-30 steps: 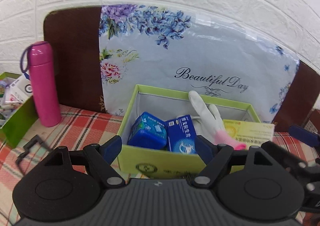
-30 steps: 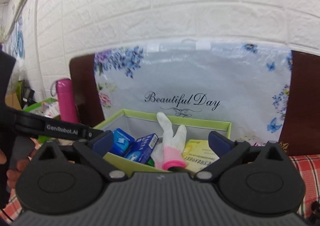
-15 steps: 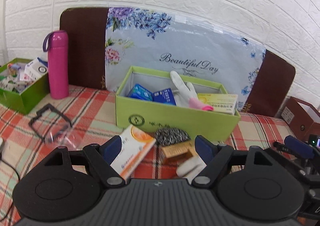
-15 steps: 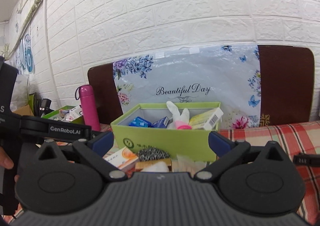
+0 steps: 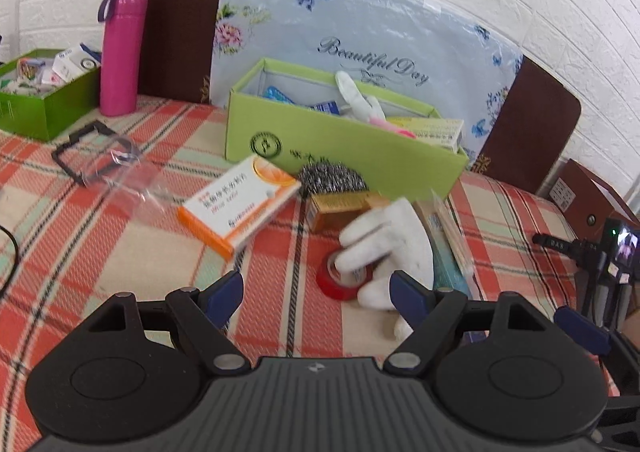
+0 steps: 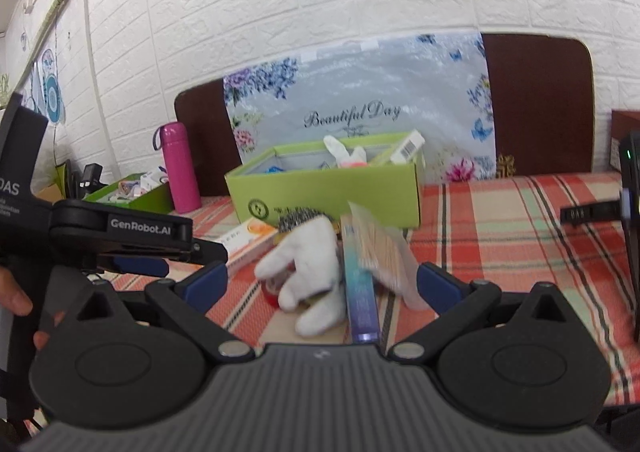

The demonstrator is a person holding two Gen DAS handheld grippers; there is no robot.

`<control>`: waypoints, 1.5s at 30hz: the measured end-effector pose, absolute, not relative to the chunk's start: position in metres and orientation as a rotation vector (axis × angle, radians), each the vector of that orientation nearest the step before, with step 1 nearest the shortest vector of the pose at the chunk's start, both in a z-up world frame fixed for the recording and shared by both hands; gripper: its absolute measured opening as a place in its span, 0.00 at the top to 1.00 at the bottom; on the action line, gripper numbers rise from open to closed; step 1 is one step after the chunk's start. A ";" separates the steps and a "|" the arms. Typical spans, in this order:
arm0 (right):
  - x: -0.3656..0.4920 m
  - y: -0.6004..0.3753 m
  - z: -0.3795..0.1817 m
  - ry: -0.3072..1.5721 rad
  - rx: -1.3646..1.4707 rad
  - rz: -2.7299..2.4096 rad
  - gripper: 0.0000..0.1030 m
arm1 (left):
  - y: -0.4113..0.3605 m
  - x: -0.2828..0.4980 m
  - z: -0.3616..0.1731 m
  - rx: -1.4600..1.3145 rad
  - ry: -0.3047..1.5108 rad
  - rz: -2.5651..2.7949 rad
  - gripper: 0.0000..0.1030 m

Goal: Organize objects
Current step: 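Place the medicine box and glove into the lime-green box, open both tools, then grasp the second white-pink glove with the left tool while the right tool grasps the blue toothbrush box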

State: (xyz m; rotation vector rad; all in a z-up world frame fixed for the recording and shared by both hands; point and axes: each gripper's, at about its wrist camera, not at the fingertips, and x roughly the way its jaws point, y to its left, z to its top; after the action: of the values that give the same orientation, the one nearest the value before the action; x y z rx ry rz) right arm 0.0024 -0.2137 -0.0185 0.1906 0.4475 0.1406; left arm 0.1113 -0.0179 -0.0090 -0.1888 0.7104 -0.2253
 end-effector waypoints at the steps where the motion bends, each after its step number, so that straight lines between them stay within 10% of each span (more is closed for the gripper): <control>1: 0.001 -0.215 -0.023 0.459 0.192 0.134 0.00 | -0.019 0.110 -0.013 -0.185 0.717 -0.232 0.19; 13: 0.042 -0.207 -0.060 0.551 0.019 0.090 0.31 | -0.040 0.119 -0.020 -0.150 0.698 -0.279 0.19; 20: 0.056 -0.211 -0.067 0.588 0.059 0.100 0.79 | -0.079 0.161 -0.023 -0.116 0.714 -0.311 0.19; 23: 0.045 -0.212 -0.064 0.586 0.060 0.109 0.79 | -0.089 0.171 -0.028 -0.090 0.725 -0.323 0.22; 28: 0.020 -0.214 -0.058 0.606 0.070 0.120 0.79 | -0.089 0.179 -0.035 -0.137 0.759 -0.383 0.64; 31: 0.009 -0.220 -0.055 0.625 0.145 0.139 0.79 | -0.086 0.171 -0.032 -0.129 0.762 -0.382 0.69; 42: -0.031 -0.240 -0.050 0.681 0.418 0.273 0.79 | -0.004 0.080 -0.019 -0.142 0.813 -0.429 0.70; 45: -0.031 -0.236 -0.052 0.697 0.312 0.160 0.72 | 0.017 0.069 -0.026 -0.099 0.781 -0.300 0.45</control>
State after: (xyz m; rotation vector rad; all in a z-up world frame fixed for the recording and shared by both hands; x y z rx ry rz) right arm -0.0313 -0.2362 -0.0518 0.3121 0.6974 0.1601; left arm 0.0687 0.0173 -0.0262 -0.0988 0.7811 -0.3004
